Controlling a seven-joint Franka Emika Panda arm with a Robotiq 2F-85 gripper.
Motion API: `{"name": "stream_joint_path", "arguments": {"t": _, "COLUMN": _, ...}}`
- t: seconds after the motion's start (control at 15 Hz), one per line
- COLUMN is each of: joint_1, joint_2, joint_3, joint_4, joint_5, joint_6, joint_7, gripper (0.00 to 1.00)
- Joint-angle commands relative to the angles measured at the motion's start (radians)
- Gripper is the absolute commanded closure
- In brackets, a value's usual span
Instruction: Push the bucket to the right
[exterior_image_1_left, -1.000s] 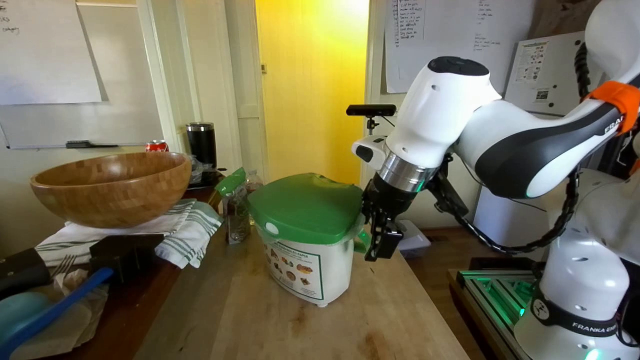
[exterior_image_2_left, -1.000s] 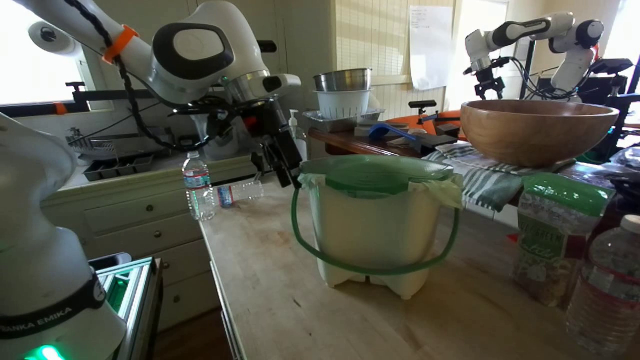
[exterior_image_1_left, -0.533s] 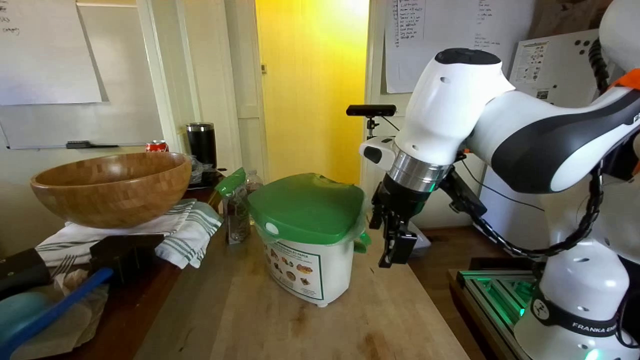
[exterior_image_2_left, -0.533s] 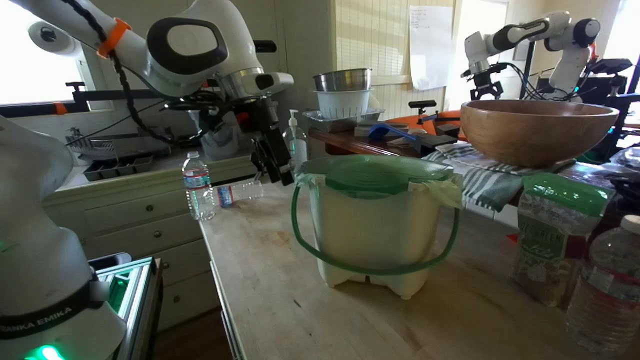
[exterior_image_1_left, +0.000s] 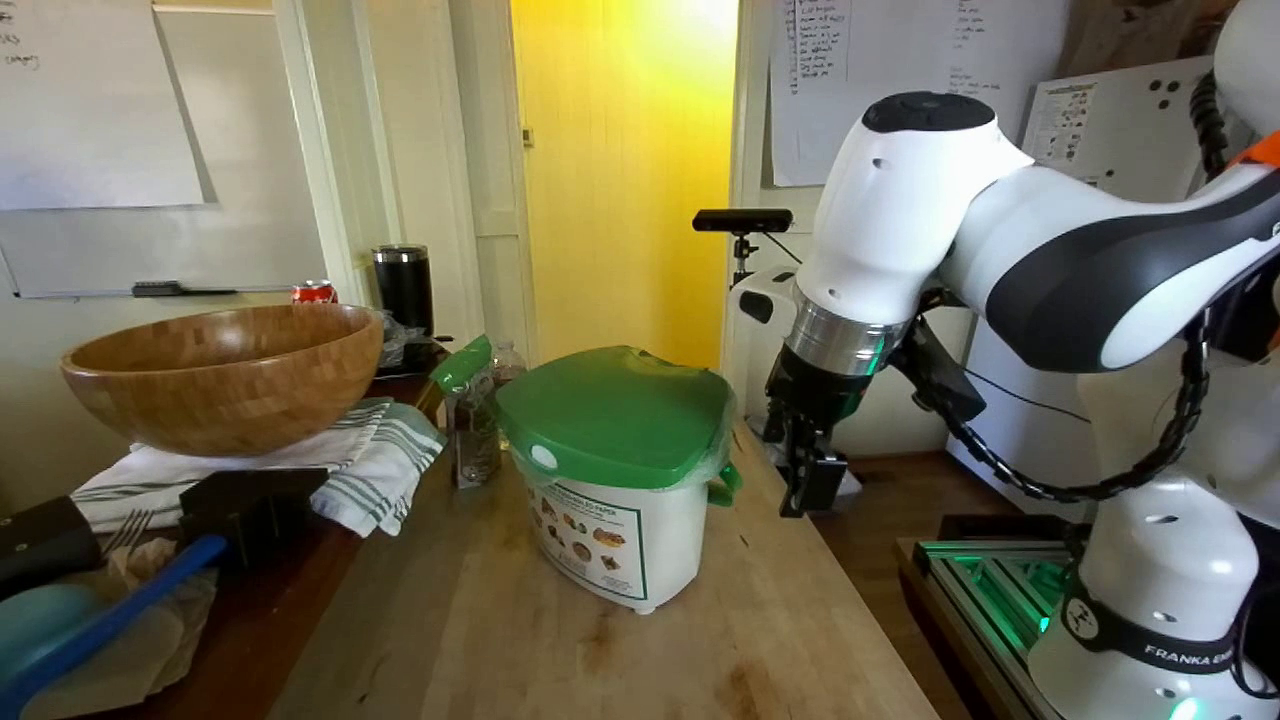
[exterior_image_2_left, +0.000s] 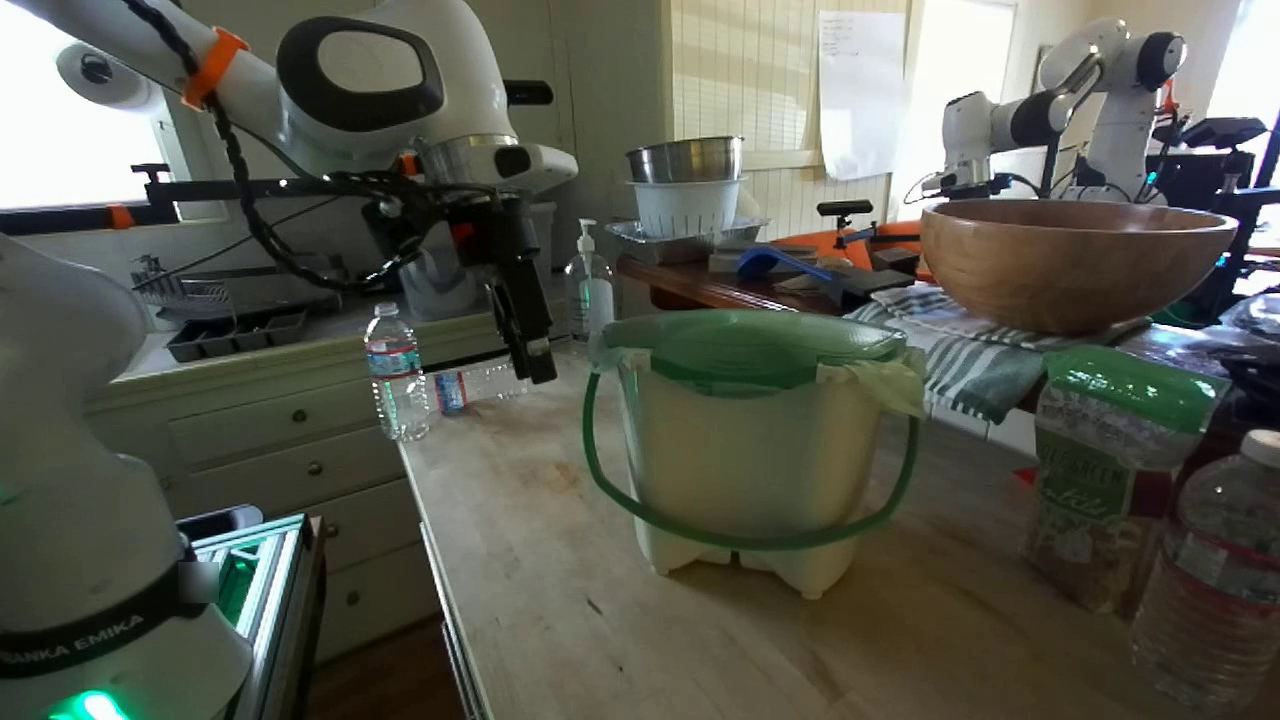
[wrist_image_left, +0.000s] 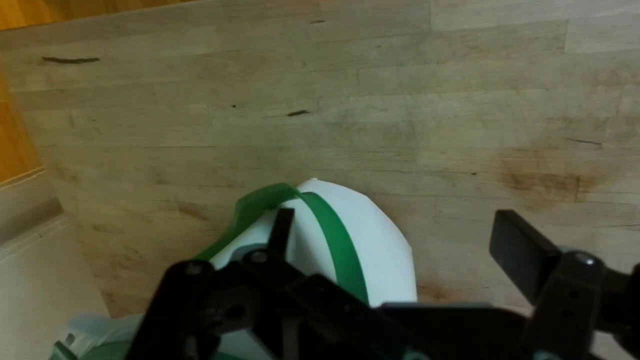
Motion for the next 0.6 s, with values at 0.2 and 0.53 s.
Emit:
{"name": "stream_joint_path", "arguments": {"t": 0.2, "joint_1": -0.061, "joint_2": 0.05, "joint_3": -0.02, "joint_4": -0.005, "joint_5": -0.079, "joint_6": 0.104, "joint_7": 0.014, "gripper": 0.05}}
{"name": "stream_joint_path", "arguments": {"t": 0.53, "joint_1": -0.09, "joint_2": 0.106, "joint_3": -0.036, "joint_4": -0.002, "joint_5": -0.107, "joint_6": 0.179, "joint_7": 0.005, "gripper": 0.47}}
